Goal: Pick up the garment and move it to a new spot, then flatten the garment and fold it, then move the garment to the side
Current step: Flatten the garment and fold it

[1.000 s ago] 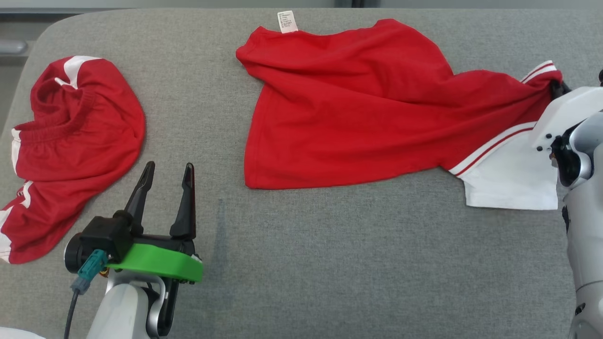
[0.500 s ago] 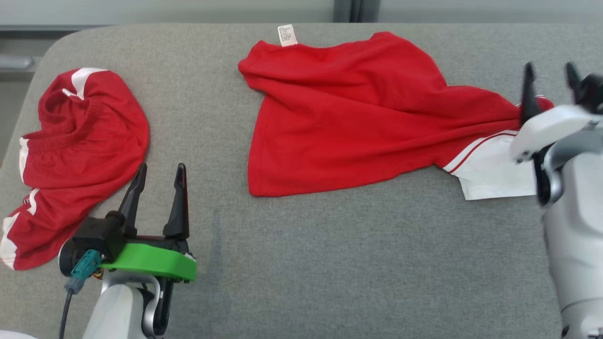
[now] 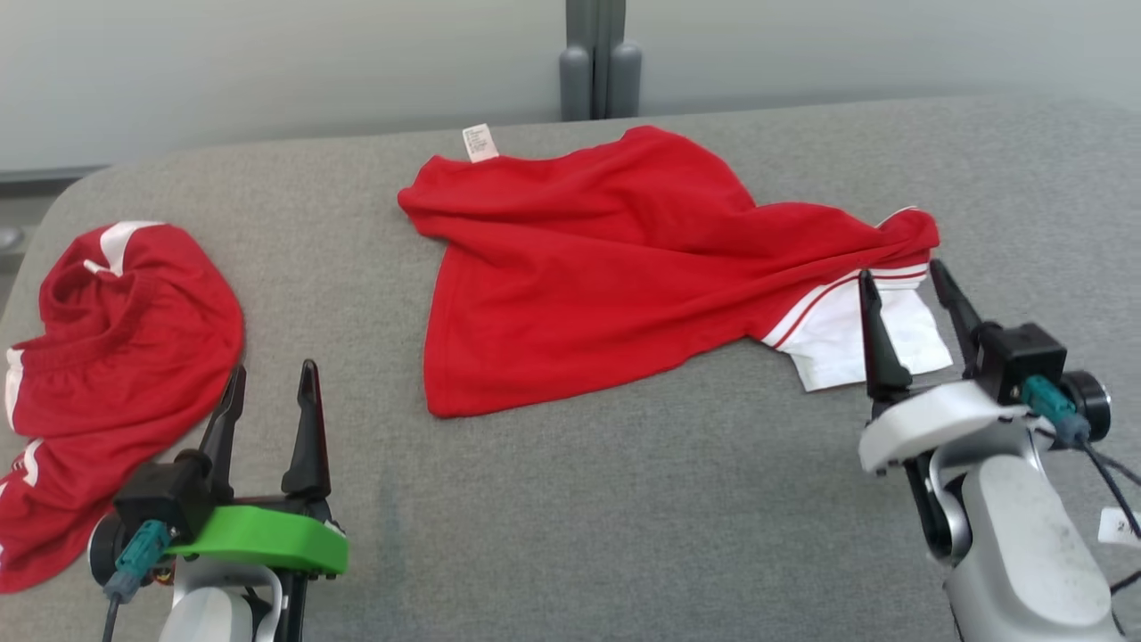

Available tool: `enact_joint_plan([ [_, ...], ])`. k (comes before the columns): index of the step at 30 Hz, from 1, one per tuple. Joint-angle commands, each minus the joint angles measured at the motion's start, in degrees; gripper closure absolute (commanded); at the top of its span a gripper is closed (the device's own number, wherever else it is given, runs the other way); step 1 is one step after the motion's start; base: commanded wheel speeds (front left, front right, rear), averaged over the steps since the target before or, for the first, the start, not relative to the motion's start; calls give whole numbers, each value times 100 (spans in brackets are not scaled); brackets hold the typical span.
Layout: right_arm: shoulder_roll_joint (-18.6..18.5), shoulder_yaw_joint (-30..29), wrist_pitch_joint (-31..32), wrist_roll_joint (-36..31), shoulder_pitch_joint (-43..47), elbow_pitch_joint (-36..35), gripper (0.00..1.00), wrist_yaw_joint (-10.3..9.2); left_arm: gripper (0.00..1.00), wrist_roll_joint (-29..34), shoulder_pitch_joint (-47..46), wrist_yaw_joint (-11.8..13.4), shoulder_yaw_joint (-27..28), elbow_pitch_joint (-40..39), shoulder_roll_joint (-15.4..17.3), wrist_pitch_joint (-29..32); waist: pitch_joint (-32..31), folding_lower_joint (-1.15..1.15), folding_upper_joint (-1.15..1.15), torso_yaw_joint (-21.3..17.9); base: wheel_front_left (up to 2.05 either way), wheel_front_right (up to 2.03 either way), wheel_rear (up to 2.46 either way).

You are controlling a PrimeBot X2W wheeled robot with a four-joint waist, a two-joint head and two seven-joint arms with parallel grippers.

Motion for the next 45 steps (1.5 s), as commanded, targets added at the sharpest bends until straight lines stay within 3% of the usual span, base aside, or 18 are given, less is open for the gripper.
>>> enact_joint_plan([
  [1, 34, 19, -34, -28, 165, -153, 0, -4, 0, 49, 125, -10, 37, 19, -16, 1, -224, 0, 0, -187, 0, 0, 0],
  [12, 226, 109, 208, -49, 1090, -885, 0, -4, 0, 70, 468, -10, 255, 245, -154, 1, -549, 0, 0, -270, 0, 0, 0],
  [24, 264, 139, 456, 105, 1264, -1130, 0, -4, 0, 121, 469, -11, 183, 331, -192, 0, -608, 0, 0, -261, 0, 0, 0],
  [35, 245, -9, 578, 59, 1105, -1102, 0, -4, 0, 129, 358, -10, -10, 543, -141, 0, -585, 0, 0, -270, 0, 0, 0],
  [45, 126, -338, 1248, 245, 393, -409, 0, -5, 0, -247, -622, -10, -710, 1664, -35, 219, -5, 0, 0, -343, 0, 0, 0],
])
